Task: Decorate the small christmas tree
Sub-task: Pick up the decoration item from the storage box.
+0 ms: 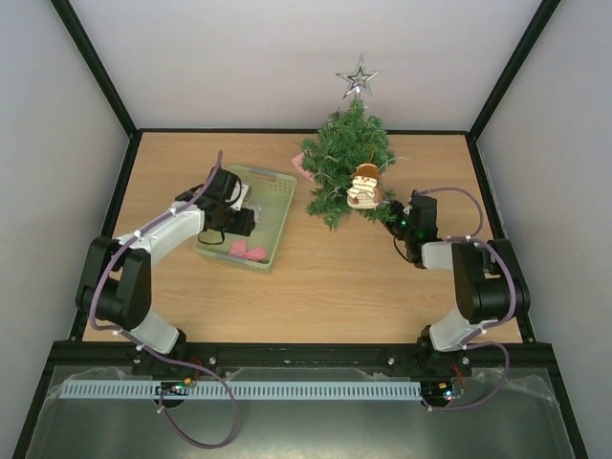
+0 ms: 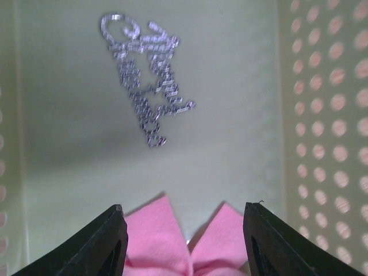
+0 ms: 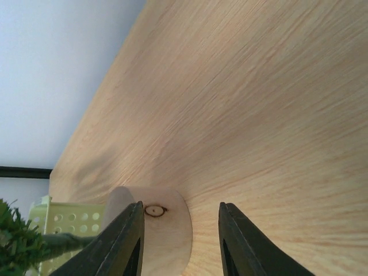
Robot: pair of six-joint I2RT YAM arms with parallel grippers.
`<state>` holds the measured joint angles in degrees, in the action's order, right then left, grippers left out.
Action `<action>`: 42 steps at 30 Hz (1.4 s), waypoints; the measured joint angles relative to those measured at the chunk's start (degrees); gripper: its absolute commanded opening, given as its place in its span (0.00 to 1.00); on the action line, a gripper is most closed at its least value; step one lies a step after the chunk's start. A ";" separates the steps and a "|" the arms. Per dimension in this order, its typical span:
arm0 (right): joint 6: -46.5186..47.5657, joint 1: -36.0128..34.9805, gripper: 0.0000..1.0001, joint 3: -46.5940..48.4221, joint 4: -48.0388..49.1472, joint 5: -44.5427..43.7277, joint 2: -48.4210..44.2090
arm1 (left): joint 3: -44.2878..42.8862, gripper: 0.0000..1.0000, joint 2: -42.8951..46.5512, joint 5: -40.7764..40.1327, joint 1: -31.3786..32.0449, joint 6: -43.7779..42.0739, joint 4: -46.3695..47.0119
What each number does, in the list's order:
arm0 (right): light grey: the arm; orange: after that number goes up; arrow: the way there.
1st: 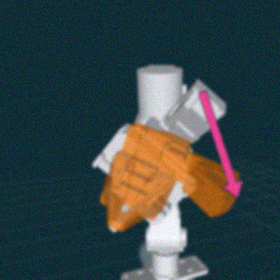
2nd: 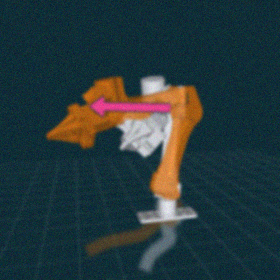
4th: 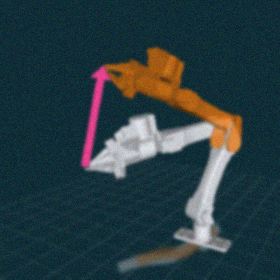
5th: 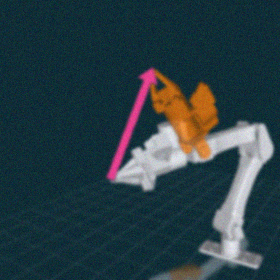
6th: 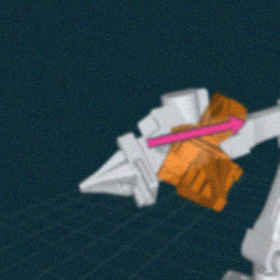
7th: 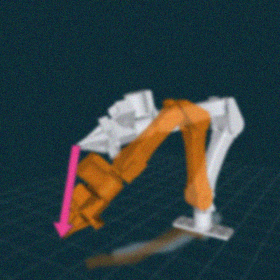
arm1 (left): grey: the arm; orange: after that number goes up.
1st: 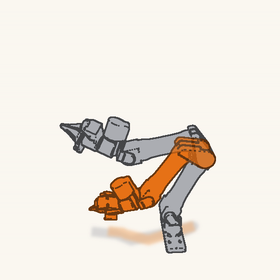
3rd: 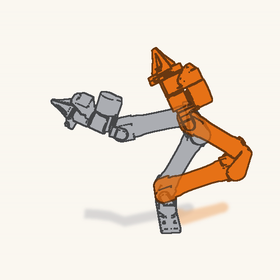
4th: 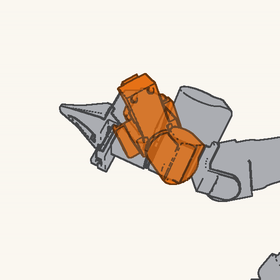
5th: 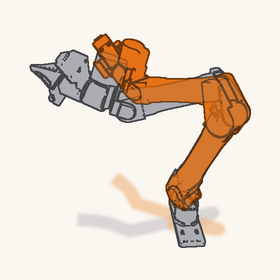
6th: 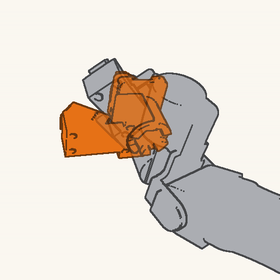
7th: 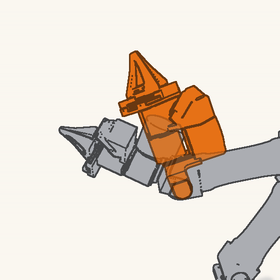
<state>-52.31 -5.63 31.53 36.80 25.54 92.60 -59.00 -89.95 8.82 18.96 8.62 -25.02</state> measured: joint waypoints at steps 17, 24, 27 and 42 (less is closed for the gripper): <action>5.05 0.04 0.34 -8.04 -9.99 -2.05 -18.21 | -0.31 0.28 -10.01 -6.71 4.17 -1.49 -8.31; 6.54 0.04 0.34 -9.73 -13.35 -3.37 -21.90 | -1.20 0.02 -10.12 -7.37 4.28 -1.99 -8.00; 6.73 0.04 0.34 -10.10 -14.80 -3.76 -24.13 | -1.22 0.02 -10.16 -6.99 4.28 -2.21 -7.76; 7.34 0.04 0.33 -10.62 -25.75 -5.81 -39.67 | -3.48 0.02 -1.27 -7.17 4.28 -2.03 -6.25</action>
<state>-44.97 -5.58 20.91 11.05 19.73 52.93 -62.48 -91.22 1.65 23.24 6.59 -31.27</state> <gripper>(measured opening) 0.330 0.024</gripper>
